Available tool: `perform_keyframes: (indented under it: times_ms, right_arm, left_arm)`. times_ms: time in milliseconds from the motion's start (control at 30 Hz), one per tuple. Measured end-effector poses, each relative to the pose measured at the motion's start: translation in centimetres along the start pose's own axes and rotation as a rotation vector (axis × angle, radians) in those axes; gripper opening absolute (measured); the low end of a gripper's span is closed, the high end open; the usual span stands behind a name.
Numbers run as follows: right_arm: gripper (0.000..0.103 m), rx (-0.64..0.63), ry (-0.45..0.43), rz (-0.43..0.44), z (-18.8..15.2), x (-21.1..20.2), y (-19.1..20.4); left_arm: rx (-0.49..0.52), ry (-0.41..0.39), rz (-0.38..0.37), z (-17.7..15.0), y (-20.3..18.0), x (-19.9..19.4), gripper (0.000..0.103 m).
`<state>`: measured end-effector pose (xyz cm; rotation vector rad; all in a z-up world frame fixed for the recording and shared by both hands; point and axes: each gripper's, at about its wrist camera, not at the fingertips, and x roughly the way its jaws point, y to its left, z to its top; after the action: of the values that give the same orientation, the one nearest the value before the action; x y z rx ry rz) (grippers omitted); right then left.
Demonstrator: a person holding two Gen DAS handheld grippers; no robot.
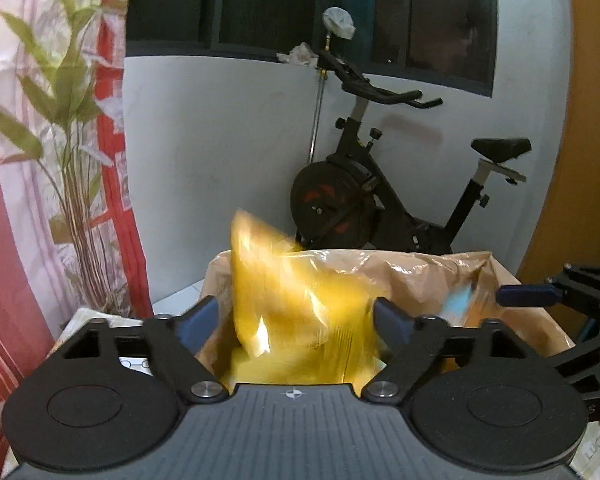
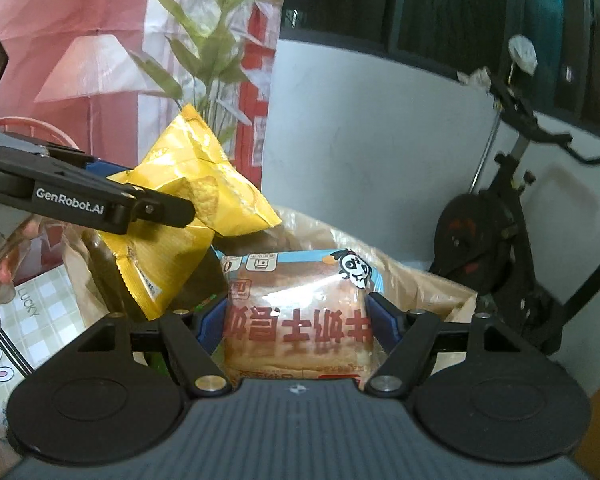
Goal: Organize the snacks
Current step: 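Lift both snacks over the box and open both grippers to drop them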
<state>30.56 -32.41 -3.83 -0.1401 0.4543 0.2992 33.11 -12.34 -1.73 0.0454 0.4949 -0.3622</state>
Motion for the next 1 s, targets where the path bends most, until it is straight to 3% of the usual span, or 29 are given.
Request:
perform_keyframes:
  times_ms: [100,533,767,1000]
  right_arm:
    - [0.08,0.028,-0.004,-0.004,0.2,-0.2,-0.3]
    - [0.08,0.087,-0.033,0.043,0.1,-4.7,1.7]
    - [0.08,0.089,-0.056,0.067,-2.4,-7.6,4.7]
    - [0.08,0.096,-0.049,0.064,-6.5,-8.4,8.1]
  left_arm:
    - [-0.006,0.0,0.011,0.1,0.5,-0.4,0.089]
    - [0.003,-0.004,0.056,-0.8,2.5,-7.3,0.089]
    - [-0.009,0.027,0.052,-4.5,4.3,-11.6,0.089]
    - [-0.074,0.066,0.084,-9.9,5.6,-13.4,0.089]
